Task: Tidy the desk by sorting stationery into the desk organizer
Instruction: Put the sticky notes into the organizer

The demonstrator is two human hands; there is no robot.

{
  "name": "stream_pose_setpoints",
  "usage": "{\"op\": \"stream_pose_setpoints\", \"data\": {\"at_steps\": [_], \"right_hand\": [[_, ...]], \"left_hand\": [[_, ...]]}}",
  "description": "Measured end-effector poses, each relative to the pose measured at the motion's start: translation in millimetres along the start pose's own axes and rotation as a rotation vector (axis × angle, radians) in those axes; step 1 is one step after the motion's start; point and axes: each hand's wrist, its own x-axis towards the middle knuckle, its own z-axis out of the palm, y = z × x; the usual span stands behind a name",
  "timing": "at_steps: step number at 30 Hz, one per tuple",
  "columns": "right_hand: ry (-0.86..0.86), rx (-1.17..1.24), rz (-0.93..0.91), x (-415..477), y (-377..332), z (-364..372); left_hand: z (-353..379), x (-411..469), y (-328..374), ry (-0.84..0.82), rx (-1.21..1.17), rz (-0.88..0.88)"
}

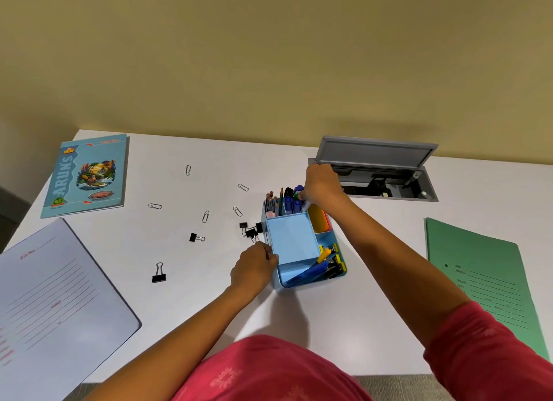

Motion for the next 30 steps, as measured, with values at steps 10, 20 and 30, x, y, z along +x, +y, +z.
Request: {"op": "stream_pose_setpoints", "data": {"at_steps": [10,20,30], "right_hand": [[-0.012,0.246,0.019,6,1,25],[0.262,0.351,-0.192,15,7,62],[0.326,0.522,-0.386,14,14,81]], "left_hand": [[-1,0,2,-0.003,0.029,-0.011],[-2,1,1,-0.013,0.028,-0.014],[-3,0,0,-0.021,0.004,-0.035]]}}
